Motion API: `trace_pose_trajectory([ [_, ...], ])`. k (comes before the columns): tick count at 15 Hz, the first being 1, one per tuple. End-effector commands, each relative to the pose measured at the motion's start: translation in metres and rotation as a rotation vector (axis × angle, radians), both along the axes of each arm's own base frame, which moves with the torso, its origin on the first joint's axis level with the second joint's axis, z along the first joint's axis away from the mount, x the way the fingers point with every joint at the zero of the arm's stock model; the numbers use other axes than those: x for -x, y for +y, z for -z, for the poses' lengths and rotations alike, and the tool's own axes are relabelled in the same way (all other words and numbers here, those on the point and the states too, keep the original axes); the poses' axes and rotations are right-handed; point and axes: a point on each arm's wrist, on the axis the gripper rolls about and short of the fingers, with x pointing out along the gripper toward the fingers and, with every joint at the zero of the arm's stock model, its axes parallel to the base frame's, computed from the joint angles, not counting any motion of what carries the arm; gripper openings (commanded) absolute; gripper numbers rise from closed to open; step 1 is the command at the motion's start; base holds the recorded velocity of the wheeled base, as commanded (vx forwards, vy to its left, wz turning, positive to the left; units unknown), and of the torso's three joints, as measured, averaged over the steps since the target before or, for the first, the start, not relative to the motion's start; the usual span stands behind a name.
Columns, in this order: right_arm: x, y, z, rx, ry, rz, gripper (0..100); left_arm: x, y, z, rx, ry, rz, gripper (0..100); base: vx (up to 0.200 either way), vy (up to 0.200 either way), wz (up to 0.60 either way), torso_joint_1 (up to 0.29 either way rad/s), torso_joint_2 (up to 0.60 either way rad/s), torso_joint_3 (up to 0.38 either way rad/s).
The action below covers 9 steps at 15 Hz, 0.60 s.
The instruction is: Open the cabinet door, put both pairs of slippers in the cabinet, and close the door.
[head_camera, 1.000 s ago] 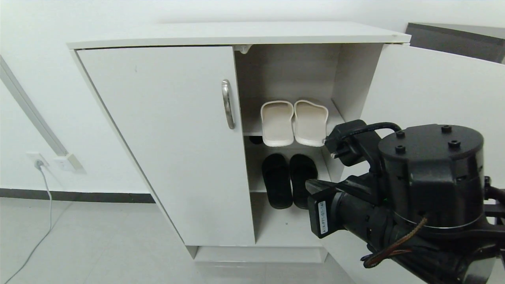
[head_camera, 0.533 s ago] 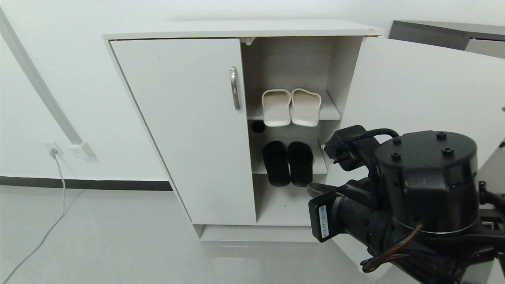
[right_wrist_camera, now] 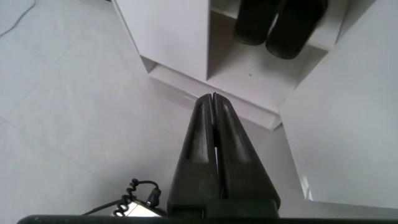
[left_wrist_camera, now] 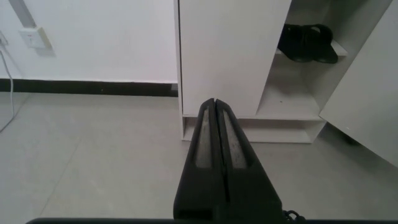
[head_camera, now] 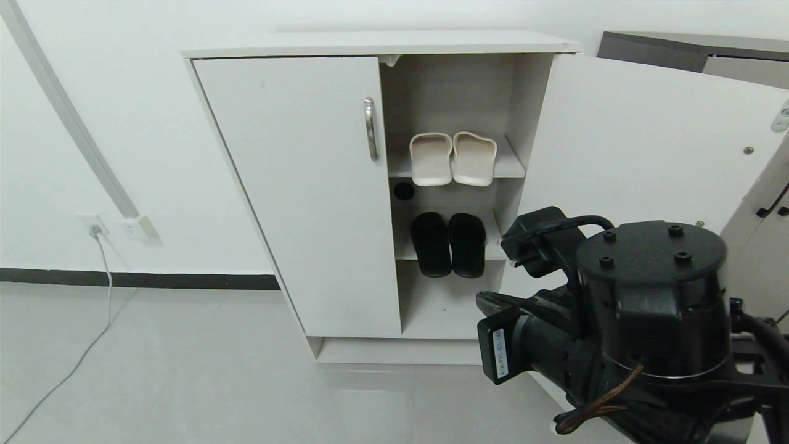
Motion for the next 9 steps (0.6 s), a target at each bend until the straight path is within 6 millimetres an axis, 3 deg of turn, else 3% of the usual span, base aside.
trace_pose_trajectory([
  [1, -0.0015, 0.0012, 0.0036, 0.011, 0.006, 0.003, 0, -0.0001, 0.0, 0.0, 0.001, 0.002, 0.001, 0, 0.0, 0.0, 0.0, 0.0, 0.0, 0.0],
  [9, -0.0009, 0.0001, 0.0072, 0.023, 0.012, 0.002, 0, -0.0001, 0.0, 0.0, 0.004, 0.001, 0.001, 0, 0.0, 0.0, 0.0, 0.0, 0.0, 0.0],
])
